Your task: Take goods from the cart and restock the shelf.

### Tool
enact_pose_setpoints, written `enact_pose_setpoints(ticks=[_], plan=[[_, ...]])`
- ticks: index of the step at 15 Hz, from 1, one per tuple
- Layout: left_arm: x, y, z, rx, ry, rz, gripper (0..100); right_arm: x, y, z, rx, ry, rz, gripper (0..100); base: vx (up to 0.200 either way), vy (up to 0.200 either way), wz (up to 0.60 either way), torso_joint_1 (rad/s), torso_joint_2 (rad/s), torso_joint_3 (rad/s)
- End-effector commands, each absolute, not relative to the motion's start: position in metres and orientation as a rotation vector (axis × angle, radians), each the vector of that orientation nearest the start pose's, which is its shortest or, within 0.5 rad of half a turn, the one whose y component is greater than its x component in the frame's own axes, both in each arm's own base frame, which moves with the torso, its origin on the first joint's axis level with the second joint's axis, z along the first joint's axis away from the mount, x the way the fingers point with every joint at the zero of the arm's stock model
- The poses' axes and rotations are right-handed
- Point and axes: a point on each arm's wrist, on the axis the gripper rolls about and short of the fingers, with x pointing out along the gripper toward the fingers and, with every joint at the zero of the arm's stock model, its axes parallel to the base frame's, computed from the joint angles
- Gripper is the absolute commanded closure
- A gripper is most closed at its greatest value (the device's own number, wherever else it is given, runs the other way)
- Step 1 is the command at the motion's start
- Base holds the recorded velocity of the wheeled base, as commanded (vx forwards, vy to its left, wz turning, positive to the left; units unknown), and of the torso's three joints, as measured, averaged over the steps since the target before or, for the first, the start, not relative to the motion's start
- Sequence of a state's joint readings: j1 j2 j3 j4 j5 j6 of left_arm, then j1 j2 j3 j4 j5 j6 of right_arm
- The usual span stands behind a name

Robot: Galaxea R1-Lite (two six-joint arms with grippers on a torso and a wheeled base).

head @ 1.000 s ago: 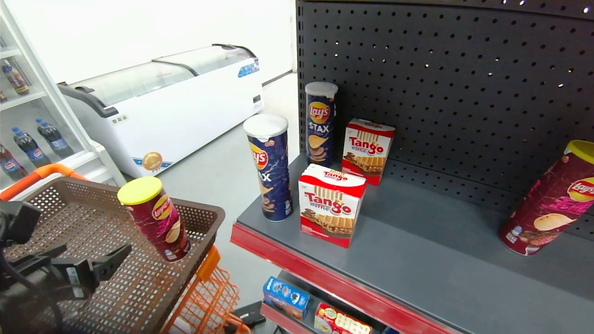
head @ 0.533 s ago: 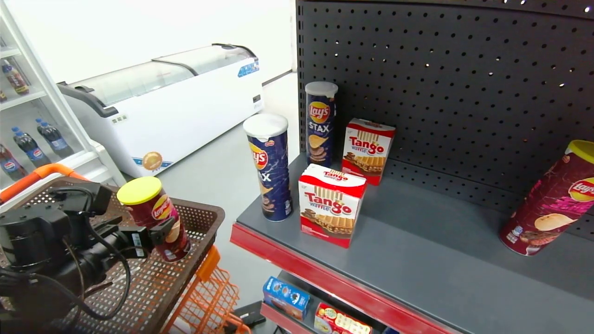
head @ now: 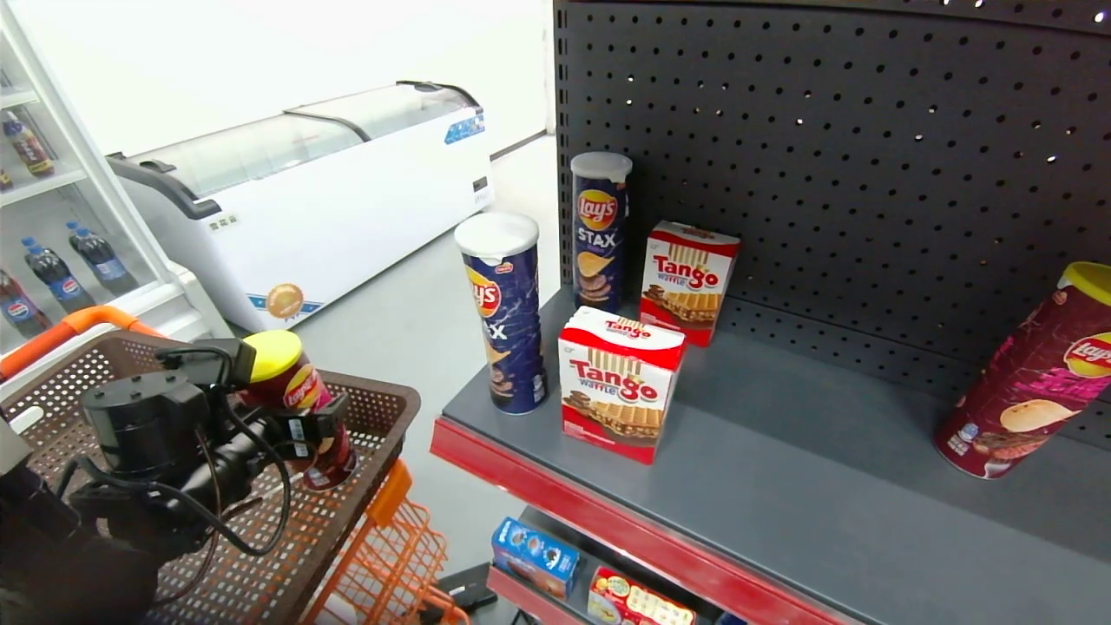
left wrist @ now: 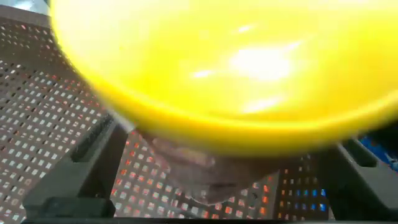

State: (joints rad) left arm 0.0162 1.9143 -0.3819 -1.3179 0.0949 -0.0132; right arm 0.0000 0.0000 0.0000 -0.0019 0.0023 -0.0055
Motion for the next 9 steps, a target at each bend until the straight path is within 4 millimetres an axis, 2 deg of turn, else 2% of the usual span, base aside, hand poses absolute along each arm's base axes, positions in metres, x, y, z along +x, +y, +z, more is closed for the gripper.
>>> enact_pose_setpoints(ticks=[1,6,7,9], plan=[[0.291,0.007,0.080,0.003,0.239,0.114,0,-0.023,0.000,0.076,-0.006,-0.002,0.003,0,0.000,0.000,0.00,0.000,0.00,0.000],[0.301,0.009,0.073,0.005,0.236,0.137,0,-0.023,0.000,0.076,-0.006,-0.003,0.003,0,0.000,0.000,0.00,0.000,0.00,0.000],[0.308,0.010,0.077,0.003,0.204,0.137,100,-0.023,0.000,0.076,-0.006,-0.002,0.003,0,0.000,0.000,0.00,0.000,0.00,0.000],[0.308,0.009,0.078,0.005,0.202,0.133,100,-0.023,0.000,0.076,-0.006,-0.002,0.003,0,0.000,0.000,0.00,0.000,0.00,0.000]])
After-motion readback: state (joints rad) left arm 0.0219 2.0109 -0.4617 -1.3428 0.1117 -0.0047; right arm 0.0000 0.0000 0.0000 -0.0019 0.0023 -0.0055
